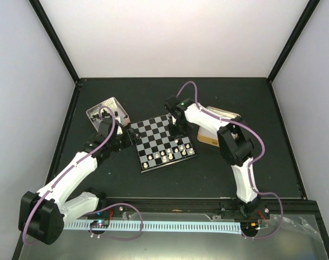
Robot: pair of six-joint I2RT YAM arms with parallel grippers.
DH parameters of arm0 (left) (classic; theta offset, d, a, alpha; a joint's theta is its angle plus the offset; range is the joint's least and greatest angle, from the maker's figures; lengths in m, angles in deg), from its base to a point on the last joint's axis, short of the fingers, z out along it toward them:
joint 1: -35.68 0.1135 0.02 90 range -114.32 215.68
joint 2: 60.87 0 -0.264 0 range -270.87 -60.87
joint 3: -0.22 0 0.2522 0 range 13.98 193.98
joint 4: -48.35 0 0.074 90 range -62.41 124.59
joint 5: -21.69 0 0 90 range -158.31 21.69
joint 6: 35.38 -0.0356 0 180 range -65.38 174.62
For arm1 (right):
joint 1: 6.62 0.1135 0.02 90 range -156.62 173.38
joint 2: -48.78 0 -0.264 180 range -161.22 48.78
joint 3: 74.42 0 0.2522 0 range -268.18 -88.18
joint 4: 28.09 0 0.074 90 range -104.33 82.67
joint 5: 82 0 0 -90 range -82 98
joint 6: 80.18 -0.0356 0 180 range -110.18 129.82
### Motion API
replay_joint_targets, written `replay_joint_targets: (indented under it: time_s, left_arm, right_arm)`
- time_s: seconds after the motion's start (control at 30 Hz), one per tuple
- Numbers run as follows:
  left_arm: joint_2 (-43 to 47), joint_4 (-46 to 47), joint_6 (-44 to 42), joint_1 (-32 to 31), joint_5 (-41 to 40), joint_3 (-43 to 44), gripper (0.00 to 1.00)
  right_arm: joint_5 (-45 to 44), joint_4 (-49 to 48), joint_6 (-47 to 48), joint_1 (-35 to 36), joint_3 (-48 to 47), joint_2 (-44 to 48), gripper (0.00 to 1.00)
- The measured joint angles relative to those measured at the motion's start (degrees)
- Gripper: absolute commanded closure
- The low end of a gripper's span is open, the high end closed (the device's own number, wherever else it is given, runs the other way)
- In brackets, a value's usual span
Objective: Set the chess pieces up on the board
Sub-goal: Place the chess piece on the chessboard, then pick up the chess piece from the chessboard.
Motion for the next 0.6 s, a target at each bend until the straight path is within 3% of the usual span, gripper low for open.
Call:
replay_joint_targets:
  time_s: [0.23,0.47,0.6]
  left_arm:
    - [0.00,0.00,0.02,0.04,0.22,0.00,0.29]
    - [0.00,0.00,0.02,0.04,0.37,0.00,0.28]
    - [0.00,0.00,0.02,0.04,0.39,0.00,0.29]
  right_arm:
    - [-0.28,-0.20,0.35,0.15,0.20,0.00,0.79]
    - [-0.26,-0.76,0.42,0.85,1.92,-0.02,0.95]
    - [-0.63,-1.77,0.11,0.98,1.92,-0.02,0.96]
